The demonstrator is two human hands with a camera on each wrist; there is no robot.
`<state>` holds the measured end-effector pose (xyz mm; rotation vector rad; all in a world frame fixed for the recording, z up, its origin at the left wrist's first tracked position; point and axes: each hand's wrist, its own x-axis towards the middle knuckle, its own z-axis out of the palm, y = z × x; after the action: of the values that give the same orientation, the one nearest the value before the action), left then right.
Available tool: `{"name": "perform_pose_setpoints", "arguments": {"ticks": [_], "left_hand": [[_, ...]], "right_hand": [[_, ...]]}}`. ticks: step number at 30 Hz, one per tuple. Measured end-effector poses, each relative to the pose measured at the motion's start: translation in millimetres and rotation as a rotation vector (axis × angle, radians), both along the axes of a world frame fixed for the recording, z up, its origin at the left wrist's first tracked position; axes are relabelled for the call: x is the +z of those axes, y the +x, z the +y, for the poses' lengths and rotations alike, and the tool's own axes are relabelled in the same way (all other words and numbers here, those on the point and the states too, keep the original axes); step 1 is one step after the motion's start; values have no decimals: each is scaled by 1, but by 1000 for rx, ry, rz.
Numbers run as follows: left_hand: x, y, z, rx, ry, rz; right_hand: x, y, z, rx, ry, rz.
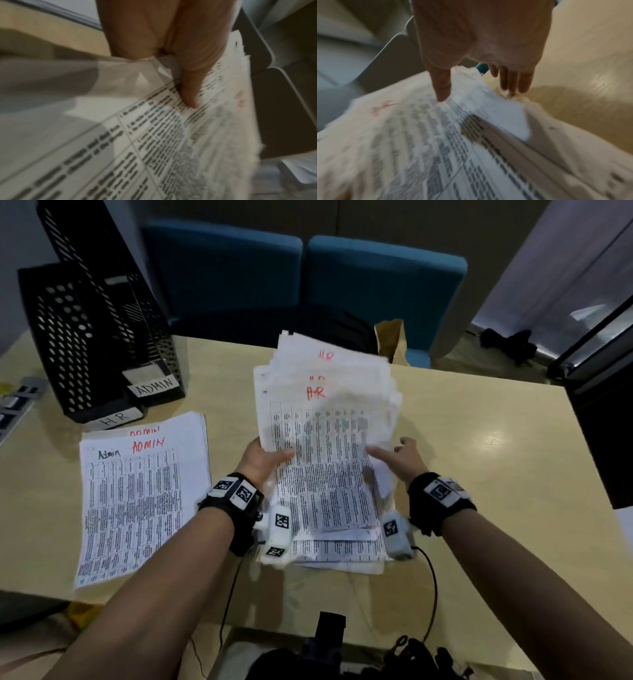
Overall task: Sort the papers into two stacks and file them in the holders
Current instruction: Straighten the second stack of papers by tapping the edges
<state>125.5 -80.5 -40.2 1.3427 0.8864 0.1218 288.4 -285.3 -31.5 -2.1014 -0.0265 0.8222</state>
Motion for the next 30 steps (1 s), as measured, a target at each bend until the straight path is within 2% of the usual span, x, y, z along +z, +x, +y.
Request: {"name": "perform_pose_setpoints", "arguments": {"ticks": [2, 6, 10, 13, 15, 18, 22, 26, 30], "left_hand": [[11, 0, 1, -2, -34, -96], [52, 9, -2, -28, 73, -225], [86, 22, -10, 37, 230, -378], [95, 26, -17, 106, 288, -461], [95, 25, -20, 150, 300, -497], [88, 19, -22, 185, 311, -475], [81, 10, -24, 181, 218, -456], [76, 5, -20, 136, 204, -459], [79, 8, -14, 143, 196, -465]], "right_hand": [[13, 6, -3, -54, 209, 59], [51, 11, -1, -114, 550, -50], [91, 8, 7, -90, 736, -343], [108, -1, 9, -83, 822, -389], [112, -6, 9, -54, 844, -366], [108, -15, 7, -26, 770, -322], [96, -22, 7, 38, 767, -261], [89, -17, 6, -50, 813, -244], [90, -17, 11, -190, 775, -217]]}}
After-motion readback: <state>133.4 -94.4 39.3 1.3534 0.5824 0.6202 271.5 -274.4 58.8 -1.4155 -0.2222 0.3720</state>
